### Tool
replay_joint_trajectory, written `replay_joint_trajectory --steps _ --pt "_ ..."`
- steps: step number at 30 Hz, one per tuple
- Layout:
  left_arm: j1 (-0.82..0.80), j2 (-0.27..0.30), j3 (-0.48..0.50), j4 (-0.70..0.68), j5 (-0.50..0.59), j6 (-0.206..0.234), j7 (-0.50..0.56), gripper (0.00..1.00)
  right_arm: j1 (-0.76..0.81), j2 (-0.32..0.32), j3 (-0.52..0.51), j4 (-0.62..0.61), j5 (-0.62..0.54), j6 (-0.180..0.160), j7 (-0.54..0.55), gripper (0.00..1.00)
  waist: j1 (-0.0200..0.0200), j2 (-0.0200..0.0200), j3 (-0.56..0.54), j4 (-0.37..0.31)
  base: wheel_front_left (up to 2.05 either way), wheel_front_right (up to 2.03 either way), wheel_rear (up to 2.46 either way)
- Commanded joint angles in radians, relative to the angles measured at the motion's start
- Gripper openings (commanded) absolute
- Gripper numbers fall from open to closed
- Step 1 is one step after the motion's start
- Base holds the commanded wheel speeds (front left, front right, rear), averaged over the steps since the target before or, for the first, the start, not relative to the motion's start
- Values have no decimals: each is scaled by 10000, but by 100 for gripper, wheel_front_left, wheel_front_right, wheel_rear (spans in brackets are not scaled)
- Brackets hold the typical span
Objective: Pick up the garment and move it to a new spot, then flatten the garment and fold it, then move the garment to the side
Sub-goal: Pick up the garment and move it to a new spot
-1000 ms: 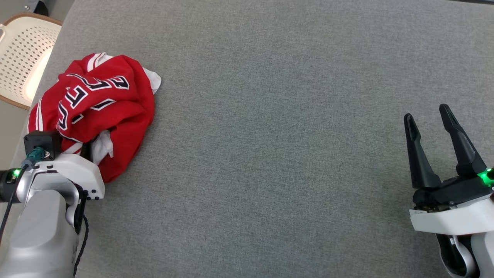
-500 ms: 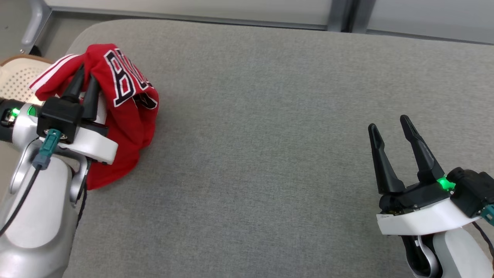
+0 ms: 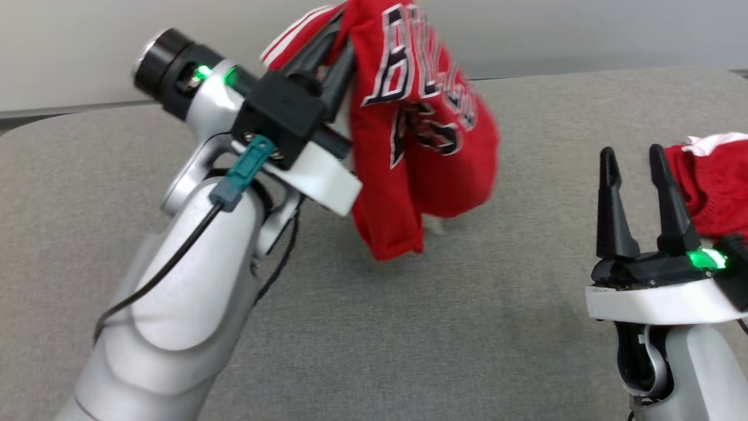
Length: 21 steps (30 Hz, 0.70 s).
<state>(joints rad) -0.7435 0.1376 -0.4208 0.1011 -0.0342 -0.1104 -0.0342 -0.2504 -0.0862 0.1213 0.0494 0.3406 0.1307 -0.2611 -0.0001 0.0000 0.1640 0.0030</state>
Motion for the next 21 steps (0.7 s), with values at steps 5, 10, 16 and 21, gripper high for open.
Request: replay_joint_trajectory --steps 5,10,16,21 --pt "-673 -566 -225 -149 -172 512 223 0 -46 208 -658 -358 46 0 -53 100 1 0 103 -1033 0 0 0" --pt "-110 -127 -31 1180 -12 886 406 0 -94 244 -604 -518 57 0 -54 100 1 0 419 -1295 0 0 0" --pt "278 627 180 3886 163 1171 43 0 -149 161 -182 -381 96 0 -54 100 1 0 846 -1262 0 0 0" --pt "-144 825 378 5877 165 1450 -604 100 -247 -2 295 -230 203 0 -55 100 1 0 1154 -1080 0 0 0"
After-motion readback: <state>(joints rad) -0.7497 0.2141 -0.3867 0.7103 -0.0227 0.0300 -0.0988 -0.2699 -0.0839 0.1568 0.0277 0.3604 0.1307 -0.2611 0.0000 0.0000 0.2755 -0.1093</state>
